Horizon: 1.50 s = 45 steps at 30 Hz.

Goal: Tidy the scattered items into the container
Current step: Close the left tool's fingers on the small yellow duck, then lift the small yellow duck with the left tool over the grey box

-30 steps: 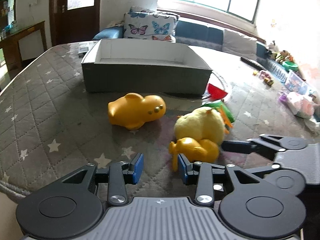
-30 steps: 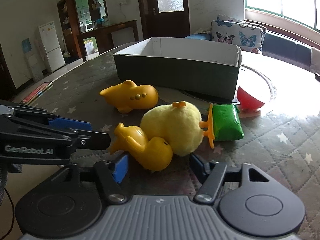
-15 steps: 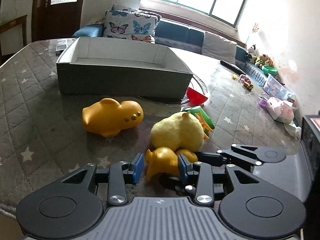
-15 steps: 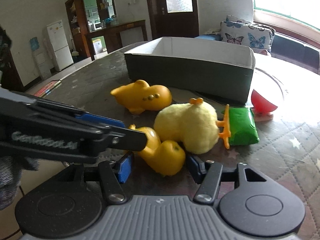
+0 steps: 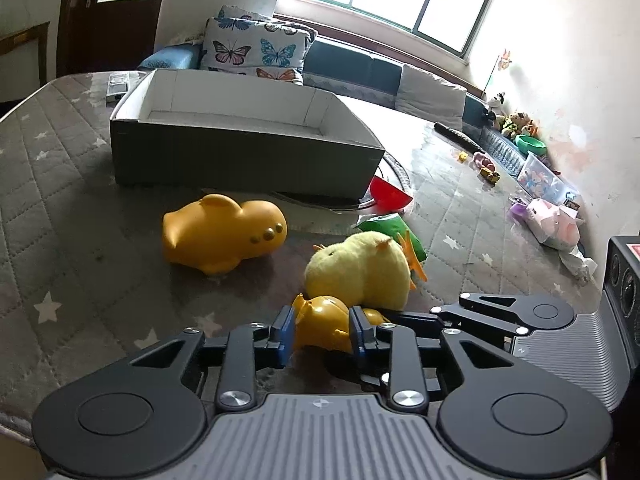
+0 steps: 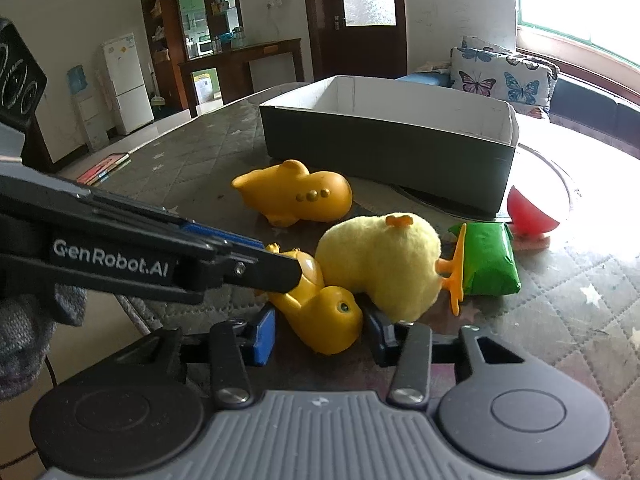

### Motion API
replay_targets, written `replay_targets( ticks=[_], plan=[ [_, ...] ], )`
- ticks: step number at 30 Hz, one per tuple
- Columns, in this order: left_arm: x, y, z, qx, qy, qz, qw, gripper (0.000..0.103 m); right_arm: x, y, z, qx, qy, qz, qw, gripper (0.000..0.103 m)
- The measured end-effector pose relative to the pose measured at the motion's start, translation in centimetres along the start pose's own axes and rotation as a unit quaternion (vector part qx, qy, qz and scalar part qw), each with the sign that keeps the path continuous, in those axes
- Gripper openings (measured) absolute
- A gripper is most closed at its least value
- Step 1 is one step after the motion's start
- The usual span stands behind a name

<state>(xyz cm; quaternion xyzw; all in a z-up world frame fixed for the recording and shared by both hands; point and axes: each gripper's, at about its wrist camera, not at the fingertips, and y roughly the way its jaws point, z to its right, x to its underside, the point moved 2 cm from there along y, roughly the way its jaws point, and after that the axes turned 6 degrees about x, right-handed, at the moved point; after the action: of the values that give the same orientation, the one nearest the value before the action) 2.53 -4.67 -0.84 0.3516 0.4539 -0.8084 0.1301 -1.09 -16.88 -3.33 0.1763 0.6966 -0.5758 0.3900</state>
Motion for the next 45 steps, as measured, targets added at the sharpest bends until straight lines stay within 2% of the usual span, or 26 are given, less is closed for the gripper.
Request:
replay_targets(
  ticks=[4, 7, 11, 20, 30, 45],
  plan=[
    [0.2, 0.2, -0.3, -0.001, -0.011, 0.000, 0.9999, 0.032, 0.2, 0.2, -0.2, 0.003, -0.003, 0.004, 1.000, 0.045],
    [0.5, 0.3, -0.6, 0.005, -0.022, -0.003, 0.9997, 0.036, 0.4, 0.1, -0.3, 0.003, -0.006, 0.007, 1.000, 0.044],
    [0.7, 0.1, -0.6, 0.009, -0.041, 0.002, 0.9991, 0.034, 0.6, -0.1, -0.3, 0.004, -0.006, 0.012, 1.000, 0.043],
    [-0.4, -1.6, 1.2, 0.005, -0.015, 0.020, 0.9997, 0.034, -0.2, -2.5, -0.3, 0.006, -0.015, 0.037, 0.999, 0.042],
    [-5.8, -1.1, 2.7, 0.010, 0.014, 0.051, 0.9985, 0.034, -4.8, -3.4, 2.2, 0.027, -0.021, 0.076, 0.997, 0.042],
    [-14.7, 5.3, 1.0, 0.015, 0.013, 0.050, 0.9985, 0.034, -12.5, 2.0, 7.9, 0.055, -0.018, 0.077, 0.995, 0.042]
  ],
)
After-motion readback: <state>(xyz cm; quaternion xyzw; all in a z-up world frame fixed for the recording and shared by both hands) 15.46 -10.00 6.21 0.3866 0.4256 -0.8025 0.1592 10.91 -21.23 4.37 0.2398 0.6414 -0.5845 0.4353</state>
